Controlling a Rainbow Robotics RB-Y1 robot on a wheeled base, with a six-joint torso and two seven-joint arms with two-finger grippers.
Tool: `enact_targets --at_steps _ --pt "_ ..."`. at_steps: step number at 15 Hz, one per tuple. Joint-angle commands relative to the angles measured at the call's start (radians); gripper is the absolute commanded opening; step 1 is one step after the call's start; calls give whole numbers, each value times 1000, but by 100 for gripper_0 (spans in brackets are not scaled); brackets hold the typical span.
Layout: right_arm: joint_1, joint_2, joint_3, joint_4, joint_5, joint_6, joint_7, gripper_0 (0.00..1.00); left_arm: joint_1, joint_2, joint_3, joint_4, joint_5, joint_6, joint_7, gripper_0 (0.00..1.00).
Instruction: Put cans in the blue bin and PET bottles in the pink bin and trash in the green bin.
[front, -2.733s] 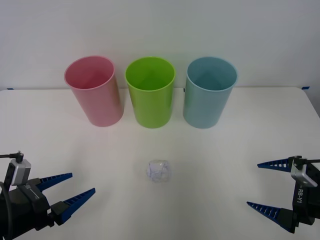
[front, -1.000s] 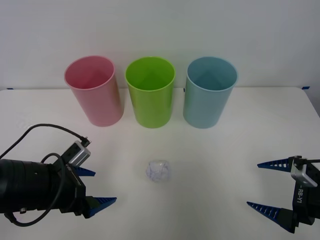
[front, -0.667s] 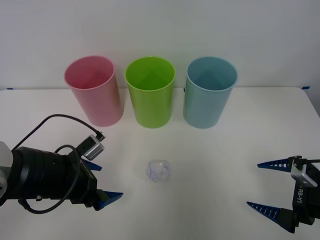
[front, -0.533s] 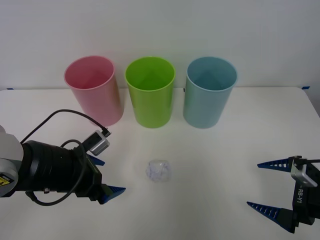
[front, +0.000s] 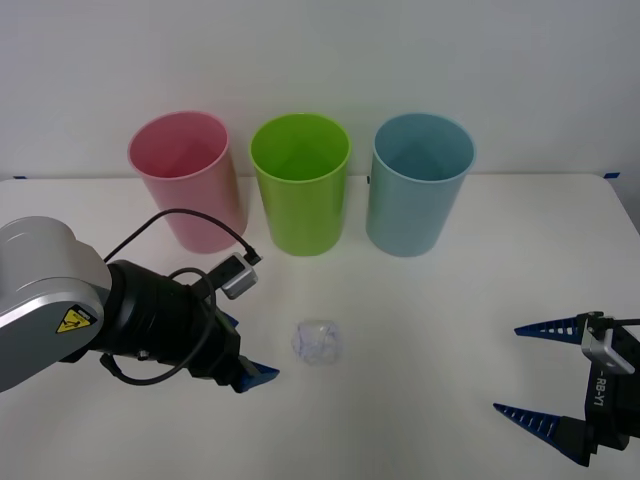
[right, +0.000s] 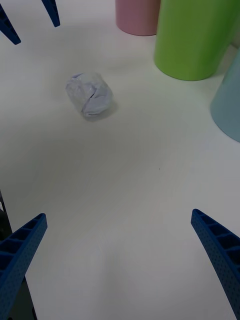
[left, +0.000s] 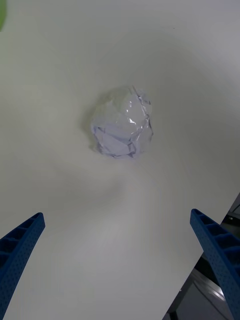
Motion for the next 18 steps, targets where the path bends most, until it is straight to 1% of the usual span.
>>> enact_targets --at_steps 1,2,4,7,10,11,12,14,16,18 --pt "0 0 0 0 0 0 0 100 -11 -56 0 21 -11 -34 0 100" --pt "0 0 0 0 0 0 0 100 -11 -73 -1 29 -29 -35 -2 100" --pt "0 0 0 0 0 0 0 100 -14 -113 -1 38 -101 -71 0 100" --pt "0 0 0 0 0 0 0 100 -14 -141 -12 54 -120 -77 0 100" --pt "0 0 0 0 0 0 0 100 -15 -197 -24 87 -146 -77 0 100" --pt "0 0 0 0 0 0 0 100 -15 -220 -24 100 -163 -77 0 100" --pt "0 0 0 0 0 0 0 100 -15 -254 -26 118 -210 -77 0 100" --pt "0 0 0 0 0 0 0 100 -15 -297 -26 144 -270 -77 0 100" --pt "0 0 0 0 0 0 0 100 -15 -326 -34 166 -305 -77 0 100" --pt "0 0 0 0 0 0 0 100 -15 -360 -38 195 -319 -78 0 100"
